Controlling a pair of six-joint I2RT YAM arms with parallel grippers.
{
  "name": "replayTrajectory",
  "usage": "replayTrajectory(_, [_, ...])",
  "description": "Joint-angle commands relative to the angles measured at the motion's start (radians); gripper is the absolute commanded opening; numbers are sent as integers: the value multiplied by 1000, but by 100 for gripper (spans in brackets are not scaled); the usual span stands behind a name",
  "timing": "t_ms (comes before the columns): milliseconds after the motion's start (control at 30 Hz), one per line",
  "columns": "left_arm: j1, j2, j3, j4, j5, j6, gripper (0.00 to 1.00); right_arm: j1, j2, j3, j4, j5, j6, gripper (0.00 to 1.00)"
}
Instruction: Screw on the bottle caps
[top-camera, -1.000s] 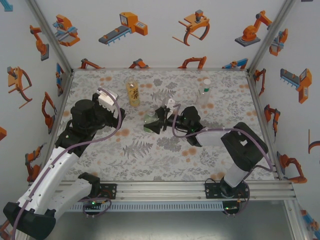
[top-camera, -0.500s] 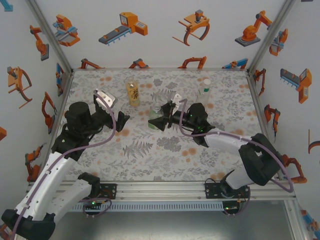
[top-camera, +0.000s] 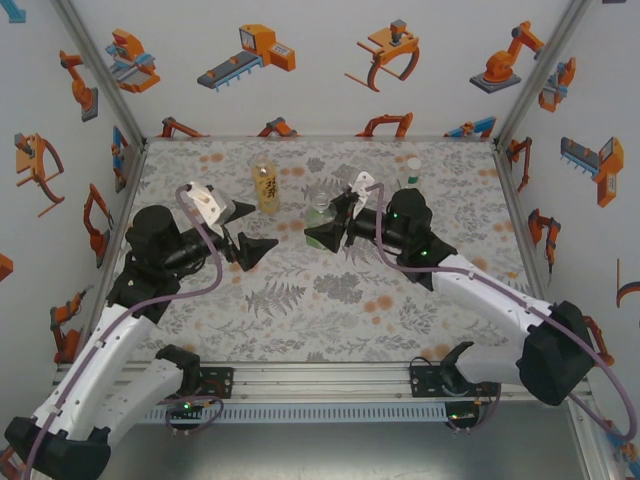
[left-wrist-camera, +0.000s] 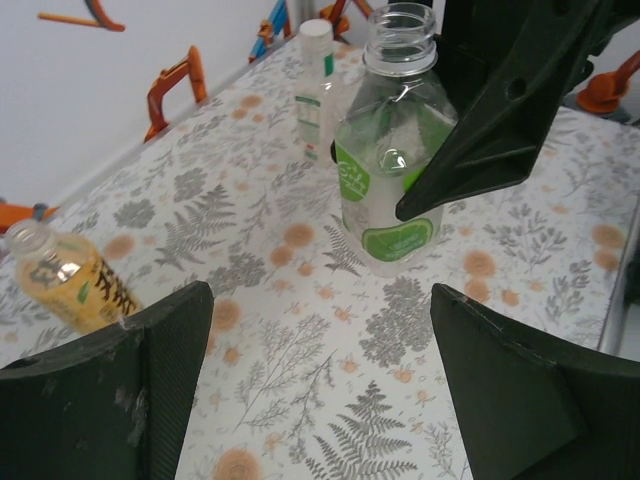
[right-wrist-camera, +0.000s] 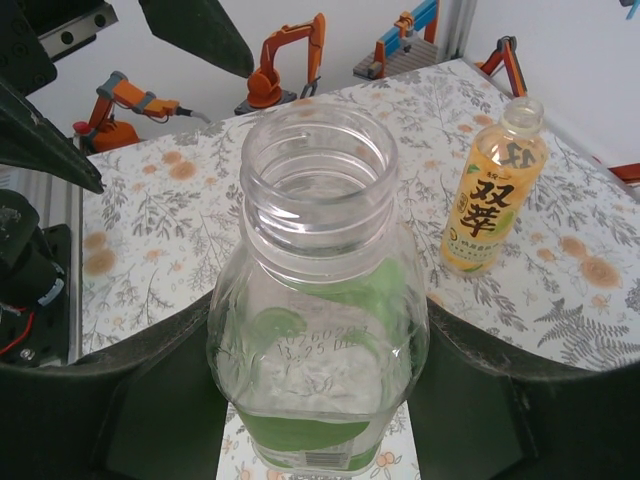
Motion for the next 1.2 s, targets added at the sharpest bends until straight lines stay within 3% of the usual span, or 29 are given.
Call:
replayTrajectory(0, [4,0,-23,141,108,-76,82,10,-41,38,-72,10,-24,22])
replayTrajectory(367, [-36,47,-67,320,230,-139,82,16,-100,101,-151,46,31,14])
replayTrajectory(467, [-58,58,-72,348,232,-136,82,17,-102,140,-211,46,39,7])
replayTrajectory(767, [-88,86,-88,437,226,-164,82,16,-132,180,-233,41,93,0])
replayTrajectory(1167, [-114,146,-84,551,235,-218,82,22,-130,224,-178,-119,178,0])
